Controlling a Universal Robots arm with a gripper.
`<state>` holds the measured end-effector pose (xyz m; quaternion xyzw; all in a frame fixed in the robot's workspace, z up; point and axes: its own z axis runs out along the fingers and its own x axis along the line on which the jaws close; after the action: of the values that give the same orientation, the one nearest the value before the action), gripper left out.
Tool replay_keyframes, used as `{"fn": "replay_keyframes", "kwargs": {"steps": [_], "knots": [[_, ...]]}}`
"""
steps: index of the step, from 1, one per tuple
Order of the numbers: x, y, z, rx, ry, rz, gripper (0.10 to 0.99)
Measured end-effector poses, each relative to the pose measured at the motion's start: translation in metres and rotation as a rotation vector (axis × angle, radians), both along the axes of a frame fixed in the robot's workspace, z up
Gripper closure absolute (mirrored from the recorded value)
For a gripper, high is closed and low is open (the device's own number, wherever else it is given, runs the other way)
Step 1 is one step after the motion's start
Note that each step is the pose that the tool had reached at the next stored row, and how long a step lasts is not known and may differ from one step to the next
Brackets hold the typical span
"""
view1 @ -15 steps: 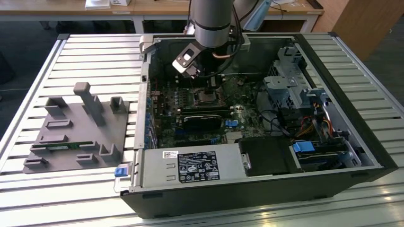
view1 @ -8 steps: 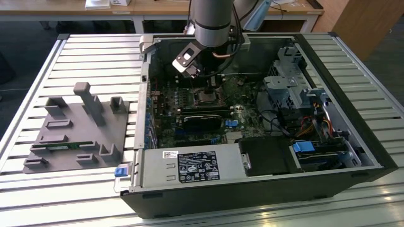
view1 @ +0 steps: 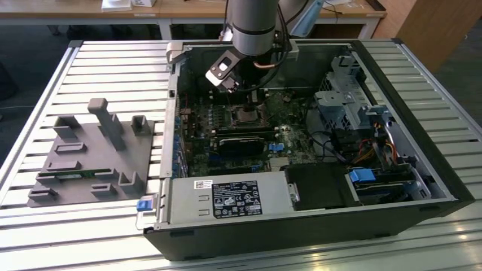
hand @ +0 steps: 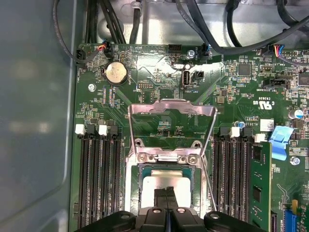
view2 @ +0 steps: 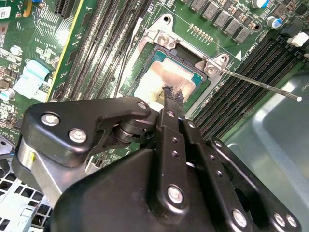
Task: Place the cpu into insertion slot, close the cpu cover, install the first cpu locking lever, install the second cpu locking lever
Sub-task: 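Place the cpu into insertion slot, then close the cpu cover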
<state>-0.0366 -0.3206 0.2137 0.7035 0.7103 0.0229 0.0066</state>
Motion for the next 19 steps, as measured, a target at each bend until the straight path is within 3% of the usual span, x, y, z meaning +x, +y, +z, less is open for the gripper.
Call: {"fn": "replay_keyframes", "kwargs": {"steps": [8,19], "knots": [[0.0,0.0,0.0019,0.0,0.0001,0.0,0.98],[0.0,0.0,0.0105,0.0,0.0003,0.0,0.98]]}}
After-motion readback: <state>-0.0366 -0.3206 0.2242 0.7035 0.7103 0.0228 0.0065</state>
